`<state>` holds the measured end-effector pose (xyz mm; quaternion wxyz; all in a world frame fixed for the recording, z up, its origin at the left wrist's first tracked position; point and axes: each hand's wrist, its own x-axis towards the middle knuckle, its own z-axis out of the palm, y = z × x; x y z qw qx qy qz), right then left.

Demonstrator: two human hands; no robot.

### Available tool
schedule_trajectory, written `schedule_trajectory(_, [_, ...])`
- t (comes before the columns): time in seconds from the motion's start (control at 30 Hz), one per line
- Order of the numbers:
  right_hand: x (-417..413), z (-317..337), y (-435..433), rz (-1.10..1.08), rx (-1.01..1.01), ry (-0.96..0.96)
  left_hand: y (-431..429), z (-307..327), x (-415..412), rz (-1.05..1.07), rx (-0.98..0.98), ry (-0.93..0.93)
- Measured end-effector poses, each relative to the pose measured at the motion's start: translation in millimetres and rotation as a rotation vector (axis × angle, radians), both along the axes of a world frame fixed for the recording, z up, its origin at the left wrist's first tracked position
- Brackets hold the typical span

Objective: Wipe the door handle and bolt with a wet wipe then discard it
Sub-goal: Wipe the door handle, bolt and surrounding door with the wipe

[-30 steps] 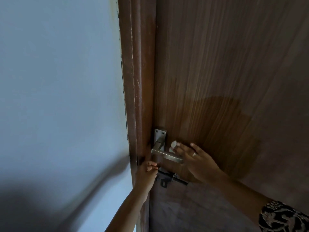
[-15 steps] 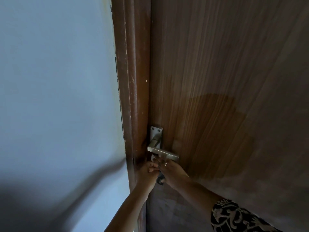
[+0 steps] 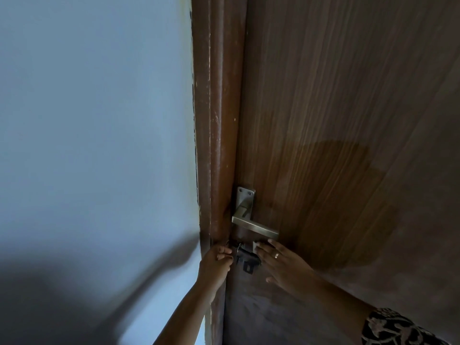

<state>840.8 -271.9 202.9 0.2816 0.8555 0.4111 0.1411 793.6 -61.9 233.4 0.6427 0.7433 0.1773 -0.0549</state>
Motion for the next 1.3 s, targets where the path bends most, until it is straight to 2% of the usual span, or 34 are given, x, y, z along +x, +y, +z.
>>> schedule_trajectory(0.13, [-4, 2, -20, 0.009, 0.005, -0.034, 3, -4, -3, 0.01, -0.014, 0.017])
schedule_trajectory(0.23, [-9, -1, -37, 0.039, -0.081, -0.145, 1, -5, -4, 0.001, -0.027, 0.02])
schedule_trajectory(0.33, [-12, 7, -48, 0.068, -0.083, -0.22, -3, -5, -5, -0.02, -0.033, 0.011])
schedule_trajectory(0.57, [-8, 67, -40, -0.205, 0.212, -0.513, -18, -5, -8, -0.082, 0.002, -0.005])
schedule_trajectory(0.67, [-9, 65, -33, -0.236, 0.241, -0.498, -28, -3, -8, -0.108, 0.004, 0.001])
schedule_trajectory(0.77, [-22, 38, -42, -0.169, 0.085, -0.376, -34, 0, -7, -0.132, 0.006, -0.017])
schedule_trajectory(0.9, [-25, 46, -60, -0.11, -0.009, -0.445, -34, 5, -5, -0.031, -0.005, -0.144])
schedule_trajectory(1.07, [-2, 124, -34, -0.212, 0.239, -0.623, -33, 24, -2, 0.192, -0.055, -0.393])
schedule_trajectory(1.17, [11, 174, -8, -0.272, 0.325, -0.736, -35, 39, -2, 0.273, 0.004, -0.543])
schedule_trajectory(1.3, [22, 214, 27, -0.261, 0.379, -0.763, -42, 60, -4, 0.301, 0.127, -0.726])
